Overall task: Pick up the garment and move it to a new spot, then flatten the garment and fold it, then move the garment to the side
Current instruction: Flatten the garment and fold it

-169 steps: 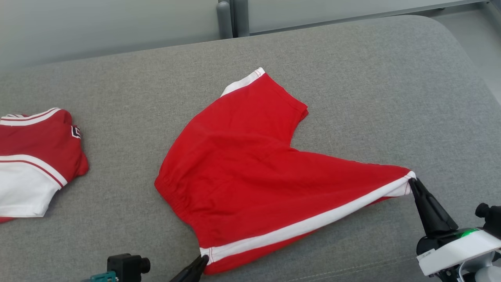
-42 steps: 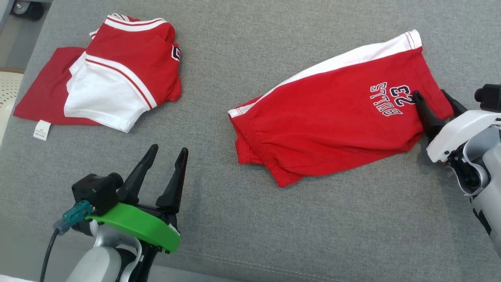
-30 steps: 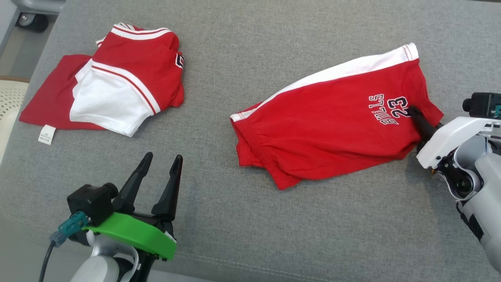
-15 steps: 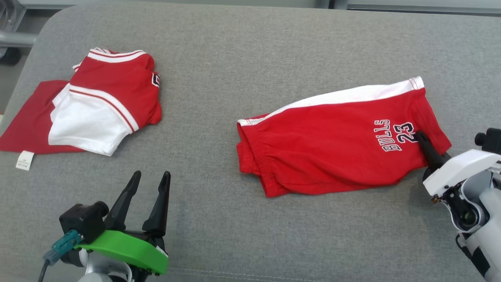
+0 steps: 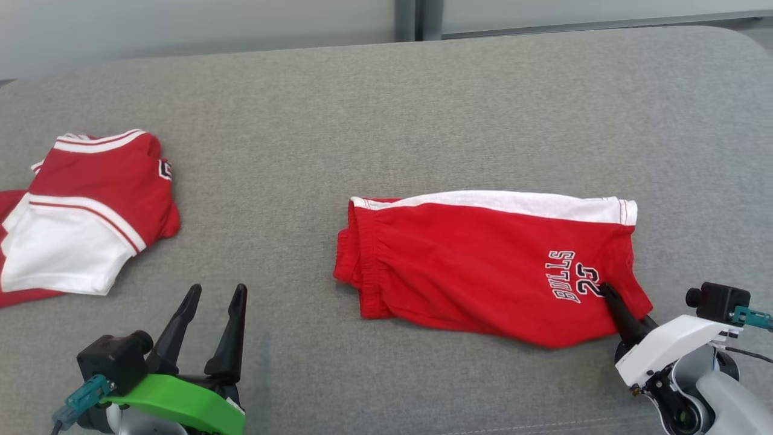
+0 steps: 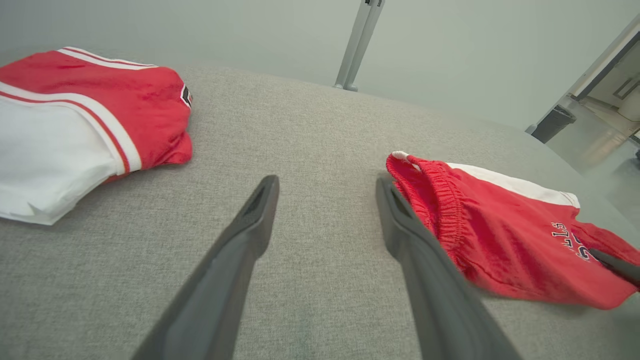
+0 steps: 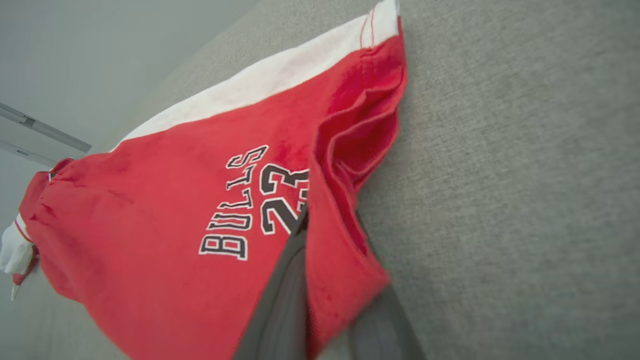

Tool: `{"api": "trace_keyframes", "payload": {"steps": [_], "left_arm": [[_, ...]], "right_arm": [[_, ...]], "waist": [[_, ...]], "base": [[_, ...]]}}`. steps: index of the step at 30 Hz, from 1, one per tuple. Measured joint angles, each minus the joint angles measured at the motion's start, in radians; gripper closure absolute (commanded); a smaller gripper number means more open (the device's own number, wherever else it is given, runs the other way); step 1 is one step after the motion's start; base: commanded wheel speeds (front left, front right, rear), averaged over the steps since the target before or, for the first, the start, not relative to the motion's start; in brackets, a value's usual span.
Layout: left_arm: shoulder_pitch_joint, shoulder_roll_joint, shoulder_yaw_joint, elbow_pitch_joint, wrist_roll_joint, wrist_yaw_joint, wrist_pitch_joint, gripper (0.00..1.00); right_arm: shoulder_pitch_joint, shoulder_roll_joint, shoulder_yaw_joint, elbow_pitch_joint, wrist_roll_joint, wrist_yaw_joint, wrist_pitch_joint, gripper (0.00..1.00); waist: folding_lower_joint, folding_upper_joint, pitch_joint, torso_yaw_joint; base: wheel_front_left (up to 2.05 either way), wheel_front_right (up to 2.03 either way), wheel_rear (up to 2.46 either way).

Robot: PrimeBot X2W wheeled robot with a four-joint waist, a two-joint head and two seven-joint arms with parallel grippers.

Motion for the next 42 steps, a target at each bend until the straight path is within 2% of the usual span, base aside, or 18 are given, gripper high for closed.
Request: {"api": "trace_keyframes", "payload": {"steps": [1,2,5,6,7,10,21,30,31,32,34,42], "left_arm": [[0.0,0.0,0.0,-0.003,0.0,0.0,0.0,0.0],[0.0,-0.001,-0.001,-0.006,0.0,0.0,0.0,0.0],[0.0,-0.002,-0.009,-0.013,0.0,0.0,0.0,0.0],[0.0,-0.002,-0.016,-0.014,0.0,0.0,0.001,0.0],[0.0,-0.005,-0.023,-0.015,0.0,0.0,0.002,0.0],[0.0,-0.013,-0.031,-0.019,0.0,0.0,0.002,0.0],[0.0,-0.018,-0.033,-0.025,0.002,0.007,0.011,0.0],[0.0,-0.017,-0.034,-0.04,0.015,0.007,0.019,0.0],[0.0,-0.017,-0.034,-0.04,0.018,0.007,0.019,0.0],[0.0,-0.017,-0.034,-0.04,0.018,0.008,0.019,0.0],[0.0,-0.016,-0.031,-0.041,0.018,0.008,0.019,0.0],[0.0,-0.006,-0.012,-0.027,0.019,0.009,0.023,0.0]], "right_arm": [[0.004,-0.003,0.007,0.0,-0.007,0.0,-0.001,0.65],[0.008,-0.005,0.009,0.001,-0.011,0.0,-0.003,0.58],[0.011,-0.016,0.005,0.002,-0.021,0.0,-0.018,0.55],[0.012,-0.022,0.0,0.003,-0.022,0.0,-0.025,0.44],[0.016,-0.03,-0.006,0.004,-0.024,0.0,-0.027,0.02],[0.027,-0.046,-0.018,0.006,-0.03,-0.001,-0.035,0.0],[0.026,-0.039,-0.027,0.037,-0.028,-0.01,-0.034,0.0],[-0.005,-0.031,-0.01,0.094,-0.026,-0.011,0.021,0.0],[-0.015,-0.028,-0.009,0.101,-0.024,-0.011,0.023,0.07],[-0.022,-0.025,-0.008,0.105,-0.022,-0.011,0.03,0.35],[-0.037,-0.012,-0.007,0.112,-0.013,-0.011,0.038,1.0],[-0.056,0.002,-0.02,0.114,0.028,-0.009,0.045,1.0]], "waist": [[0.0,0.0,-0.003,-0.011],[0.0,0.0,-0.007,-0.022],[0.0,0.0,-0.017,-0.049],[0.0,0.0,-0.021,-0.055],[0.0,0.0,-0.026,-0.059],[0.0,0.0,-0.037,-0.061],[0.0,0.0,-0.041,-0.023],[0.0,0.0,-0.038,0.019],[0.0,0.0,-0.038,0.023],[0.0,0.0,-0.037,0.026],[0.0,0.0,-0.037,0.032],[0.0,0.0,-0.046,0.047]], "base": [[0.0,0.0,0.0],[0.0,0.0,0.0],[0.0,0.0,0.0],[0.0,0.0,0.0],[0.0,0.0,0.0],[0.0,0.0,0.0],[0.0,0.0,0.0],[0.0,0.0,0.0],[0.0,0.0,0.0],[0.0,0.0,0.0],[0.0,0.0,0.0],[0.0,0.0,0.0]]}}
